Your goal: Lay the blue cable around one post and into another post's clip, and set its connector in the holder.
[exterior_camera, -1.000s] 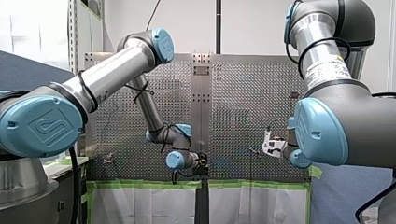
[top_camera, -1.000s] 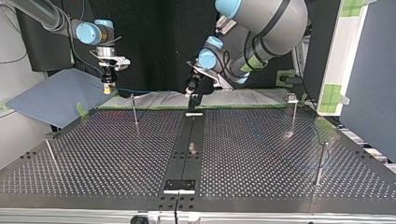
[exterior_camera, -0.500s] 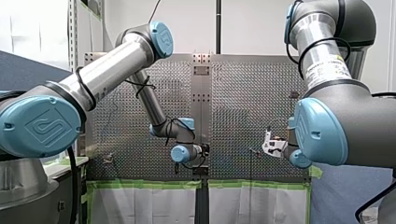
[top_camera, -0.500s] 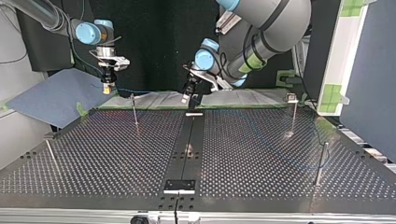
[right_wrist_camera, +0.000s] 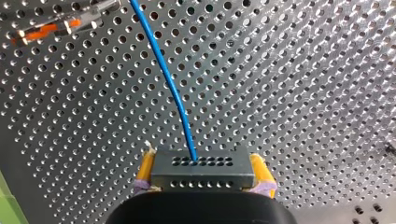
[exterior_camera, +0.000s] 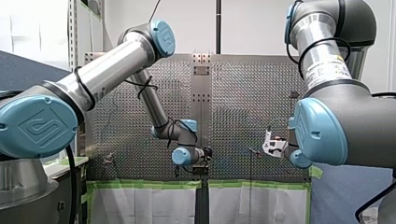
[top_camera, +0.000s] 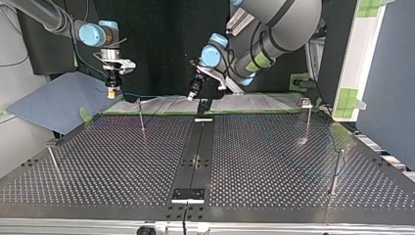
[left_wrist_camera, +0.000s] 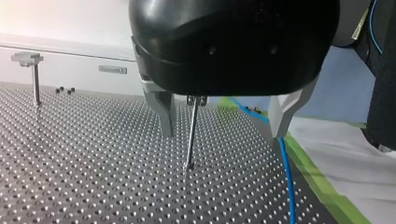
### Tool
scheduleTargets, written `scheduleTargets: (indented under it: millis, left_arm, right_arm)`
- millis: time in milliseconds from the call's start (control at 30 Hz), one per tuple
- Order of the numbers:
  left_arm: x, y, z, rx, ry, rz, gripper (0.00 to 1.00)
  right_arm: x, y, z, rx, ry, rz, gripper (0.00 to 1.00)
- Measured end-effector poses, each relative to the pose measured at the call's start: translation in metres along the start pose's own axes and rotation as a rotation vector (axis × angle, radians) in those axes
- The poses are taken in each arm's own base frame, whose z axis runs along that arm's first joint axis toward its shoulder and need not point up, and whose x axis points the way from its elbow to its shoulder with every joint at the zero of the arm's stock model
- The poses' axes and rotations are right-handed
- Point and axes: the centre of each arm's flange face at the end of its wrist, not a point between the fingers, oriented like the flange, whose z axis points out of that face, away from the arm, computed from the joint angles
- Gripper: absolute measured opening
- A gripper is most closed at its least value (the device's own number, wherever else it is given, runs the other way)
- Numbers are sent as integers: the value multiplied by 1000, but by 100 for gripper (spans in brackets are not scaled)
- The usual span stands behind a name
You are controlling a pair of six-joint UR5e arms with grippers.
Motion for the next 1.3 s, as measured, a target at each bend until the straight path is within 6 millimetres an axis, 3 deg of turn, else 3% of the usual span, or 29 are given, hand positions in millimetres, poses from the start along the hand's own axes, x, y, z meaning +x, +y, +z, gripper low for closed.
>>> scheduleTargets:
  millis: [167,533,1300]
  left_arm:
    - [4,-9,-1,17,-17,-18,100]
    - [36,-18,14,2,-12,-57,100]
    - [21,0,37,-120,-78,-53,100]
  right_arm:
    - [0,-1,0,1,1,0,0]
    - [0,0,0,1,3,-1,0]
    - [0,-1,0,2,-2,0,0]
